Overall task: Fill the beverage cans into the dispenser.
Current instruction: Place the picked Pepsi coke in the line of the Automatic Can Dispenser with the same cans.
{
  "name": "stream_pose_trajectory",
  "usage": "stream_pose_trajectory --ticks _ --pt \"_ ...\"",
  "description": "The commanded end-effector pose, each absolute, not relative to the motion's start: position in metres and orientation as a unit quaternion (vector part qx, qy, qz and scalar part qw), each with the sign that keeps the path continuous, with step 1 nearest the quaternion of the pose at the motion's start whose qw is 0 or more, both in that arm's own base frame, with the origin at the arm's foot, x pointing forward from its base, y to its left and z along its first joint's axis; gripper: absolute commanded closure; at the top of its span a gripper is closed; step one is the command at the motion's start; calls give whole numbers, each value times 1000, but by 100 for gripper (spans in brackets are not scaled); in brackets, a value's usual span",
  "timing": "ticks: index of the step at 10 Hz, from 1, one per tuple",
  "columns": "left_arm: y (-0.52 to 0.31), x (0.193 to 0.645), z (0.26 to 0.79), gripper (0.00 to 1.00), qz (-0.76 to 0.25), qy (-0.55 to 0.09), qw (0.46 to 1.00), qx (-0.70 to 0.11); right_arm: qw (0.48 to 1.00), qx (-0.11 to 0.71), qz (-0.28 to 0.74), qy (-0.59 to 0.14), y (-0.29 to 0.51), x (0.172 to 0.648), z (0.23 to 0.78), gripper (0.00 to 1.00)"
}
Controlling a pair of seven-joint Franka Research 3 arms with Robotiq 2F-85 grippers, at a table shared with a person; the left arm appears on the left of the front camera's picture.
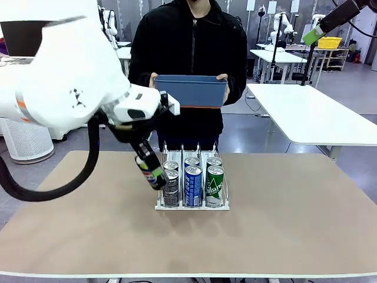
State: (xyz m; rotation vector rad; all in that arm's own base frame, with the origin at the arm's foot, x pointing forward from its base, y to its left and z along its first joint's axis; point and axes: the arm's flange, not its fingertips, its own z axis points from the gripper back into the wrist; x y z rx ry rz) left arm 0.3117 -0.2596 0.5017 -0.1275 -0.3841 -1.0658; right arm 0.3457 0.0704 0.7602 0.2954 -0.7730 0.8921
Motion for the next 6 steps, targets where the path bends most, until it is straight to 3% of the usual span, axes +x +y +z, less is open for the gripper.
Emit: stream_pose_trajectory --ticks 1,4,5,6 --pt "-266 317 484 42 -504 -185 840 -80 821 138 420 -362 71 346 759 0" --pt "-272 326 462 42 -508 -185 839 -65 821 138 420 -362 71 346 759 0" --pt "-269 329 457 42 -519 -167 833 -96 821 138 420 -362 71 346 759 0" --pt "-272 318 466 42 -510 -172 840 -65 821 138 420 -362 71 346 759 0"
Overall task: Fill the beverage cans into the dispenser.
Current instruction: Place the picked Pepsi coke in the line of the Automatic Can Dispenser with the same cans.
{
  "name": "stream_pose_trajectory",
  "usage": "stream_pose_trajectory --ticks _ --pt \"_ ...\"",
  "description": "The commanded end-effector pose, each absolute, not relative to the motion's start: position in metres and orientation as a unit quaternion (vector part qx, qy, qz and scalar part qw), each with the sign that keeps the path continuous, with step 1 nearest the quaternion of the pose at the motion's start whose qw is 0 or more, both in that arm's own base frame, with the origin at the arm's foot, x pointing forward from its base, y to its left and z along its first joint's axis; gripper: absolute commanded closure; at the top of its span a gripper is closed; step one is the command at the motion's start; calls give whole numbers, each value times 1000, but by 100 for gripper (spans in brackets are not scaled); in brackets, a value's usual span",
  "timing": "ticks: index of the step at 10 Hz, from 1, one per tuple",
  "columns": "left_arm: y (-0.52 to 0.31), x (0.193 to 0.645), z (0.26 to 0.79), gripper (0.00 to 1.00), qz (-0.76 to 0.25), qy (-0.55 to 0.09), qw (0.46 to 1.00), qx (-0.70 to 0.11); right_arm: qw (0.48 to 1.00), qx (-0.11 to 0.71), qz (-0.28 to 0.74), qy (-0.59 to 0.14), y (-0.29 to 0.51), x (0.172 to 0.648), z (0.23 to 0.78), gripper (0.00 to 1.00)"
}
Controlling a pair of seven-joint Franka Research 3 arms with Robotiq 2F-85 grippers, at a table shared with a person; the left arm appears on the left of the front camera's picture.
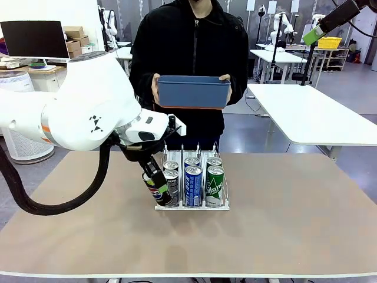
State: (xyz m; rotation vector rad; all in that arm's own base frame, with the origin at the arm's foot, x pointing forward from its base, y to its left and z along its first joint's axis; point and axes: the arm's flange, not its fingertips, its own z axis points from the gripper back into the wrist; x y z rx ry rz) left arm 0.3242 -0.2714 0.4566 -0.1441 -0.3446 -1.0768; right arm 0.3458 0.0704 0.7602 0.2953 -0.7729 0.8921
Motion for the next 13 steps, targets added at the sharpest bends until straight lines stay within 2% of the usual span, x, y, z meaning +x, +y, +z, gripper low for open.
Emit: stream_pose_trajectory --ticks 1,5,8,13 --pt "-272 318 466 42 -510 -172 840 -65 821 138 420 -362 71 346 759 0" --pt "-278 326 454 42 -496 -159 851 -60 821 138 420 -362 71 346 759 0" --pt "-291 332 441 42 -482 -176 858 -16 821 138 420 -362 71 346 759 0" --pt "-295 357 423 42 -464 -190 865 -4 821 138 420 -362 71 346 759 0"
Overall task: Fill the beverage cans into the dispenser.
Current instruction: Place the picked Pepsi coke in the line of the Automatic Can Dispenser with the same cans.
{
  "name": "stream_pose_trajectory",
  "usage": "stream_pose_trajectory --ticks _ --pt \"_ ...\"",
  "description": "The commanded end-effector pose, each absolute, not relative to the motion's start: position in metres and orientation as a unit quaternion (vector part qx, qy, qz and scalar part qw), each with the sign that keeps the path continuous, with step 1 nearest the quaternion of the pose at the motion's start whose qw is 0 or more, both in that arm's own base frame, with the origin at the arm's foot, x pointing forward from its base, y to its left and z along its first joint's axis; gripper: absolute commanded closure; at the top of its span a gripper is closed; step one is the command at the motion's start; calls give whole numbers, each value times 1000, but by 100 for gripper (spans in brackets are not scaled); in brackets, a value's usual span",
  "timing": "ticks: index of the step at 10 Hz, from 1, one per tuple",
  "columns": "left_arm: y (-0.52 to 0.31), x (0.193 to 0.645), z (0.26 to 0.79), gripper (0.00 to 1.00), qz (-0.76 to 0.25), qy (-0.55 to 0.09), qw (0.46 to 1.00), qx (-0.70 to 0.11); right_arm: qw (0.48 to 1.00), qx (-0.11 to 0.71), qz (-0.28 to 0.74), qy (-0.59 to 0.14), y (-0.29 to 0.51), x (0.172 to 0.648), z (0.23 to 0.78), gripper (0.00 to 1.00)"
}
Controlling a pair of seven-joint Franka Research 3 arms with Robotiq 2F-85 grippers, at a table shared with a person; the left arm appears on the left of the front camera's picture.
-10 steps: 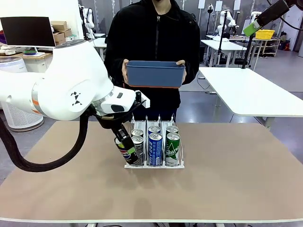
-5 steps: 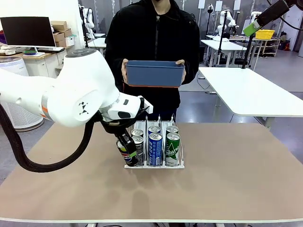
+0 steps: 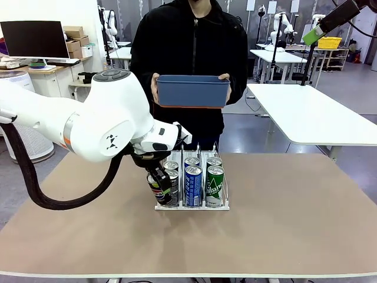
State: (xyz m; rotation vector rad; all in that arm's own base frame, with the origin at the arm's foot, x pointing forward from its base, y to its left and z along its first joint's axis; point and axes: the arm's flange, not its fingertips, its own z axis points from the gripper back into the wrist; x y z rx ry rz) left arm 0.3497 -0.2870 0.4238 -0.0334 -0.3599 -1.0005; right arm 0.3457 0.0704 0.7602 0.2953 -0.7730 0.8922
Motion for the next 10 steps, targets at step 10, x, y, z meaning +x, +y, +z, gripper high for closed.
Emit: stream_pose_trajectory --ticks 10 --pt "-300 404 414 42 -417 -234 878 -4 821 138 420 -362 71 346 759 0"
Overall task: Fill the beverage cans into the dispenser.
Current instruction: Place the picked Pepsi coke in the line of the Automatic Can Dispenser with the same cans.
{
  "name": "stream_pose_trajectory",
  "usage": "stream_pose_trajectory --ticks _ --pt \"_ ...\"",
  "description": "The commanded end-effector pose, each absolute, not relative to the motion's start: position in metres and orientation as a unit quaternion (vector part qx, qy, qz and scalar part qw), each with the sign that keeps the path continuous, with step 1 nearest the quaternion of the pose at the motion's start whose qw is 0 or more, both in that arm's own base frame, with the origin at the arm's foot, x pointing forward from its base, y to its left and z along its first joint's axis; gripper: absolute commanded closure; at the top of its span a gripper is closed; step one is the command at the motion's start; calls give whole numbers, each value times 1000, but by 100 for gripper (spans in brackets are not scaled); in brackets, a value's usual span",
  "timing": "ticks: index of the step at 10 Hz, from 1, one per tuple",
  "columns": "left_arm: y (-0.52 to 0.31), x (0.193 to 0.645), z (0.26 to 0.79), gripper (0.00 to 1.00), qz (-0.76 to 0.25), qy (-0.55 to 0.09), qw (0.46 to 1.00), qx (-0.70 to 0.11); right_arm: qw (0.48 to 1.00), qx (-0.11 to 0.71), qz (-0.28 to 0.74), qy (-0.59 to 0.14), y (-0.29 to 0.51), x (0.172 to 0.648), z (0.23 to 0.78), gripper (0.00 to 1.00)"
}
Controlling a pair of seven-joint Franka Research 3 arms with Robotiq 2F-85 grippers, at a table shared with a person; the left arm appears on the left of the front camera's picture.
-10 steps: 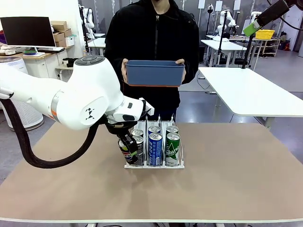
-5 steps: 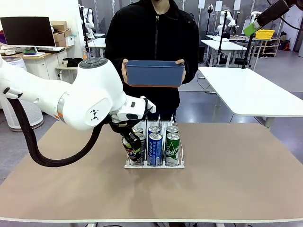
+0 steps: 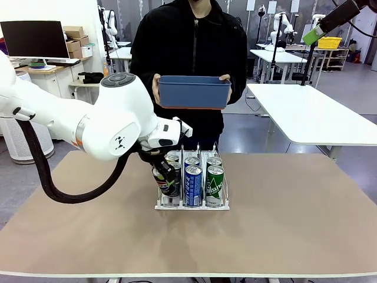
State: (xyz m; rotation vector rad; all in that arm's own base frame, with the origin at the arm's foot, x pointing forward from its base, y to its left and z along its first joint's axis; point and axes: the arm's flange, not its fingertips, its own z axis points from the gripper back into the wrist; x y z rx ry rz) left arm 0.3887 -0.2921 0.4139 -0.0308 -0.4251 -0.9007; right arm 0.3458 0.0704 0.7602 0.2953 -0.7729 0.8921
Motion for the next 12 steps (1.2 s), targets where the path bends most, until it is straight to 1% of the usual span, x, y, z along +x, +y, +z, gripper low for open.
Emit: stream_pose_trajectory --ticks 1,3,9,10,11,12 --pt "-301 407 413 42 -417 -230 879 -7 821 138 420 -362 71 346 759 0" --pt "-303 415 409 42 -408 -235 882 -8 821 138 420 -362 71 346 759 0" --pt "-313 424 387 42 -402 -210 891 4 821 138 420 -362 71 346 759 0" --pt "-313 420 387 42 -419 -177 891 13 821 138 420 -362 71 346 759 0" --pt "-307 409 386 42 -413 -186 891 -7 821 138 420 -362 71 346 759 0" --pt "-307 409 386 42 -413 -186 891 -7 821 138 420 -362 71 346 759 0"
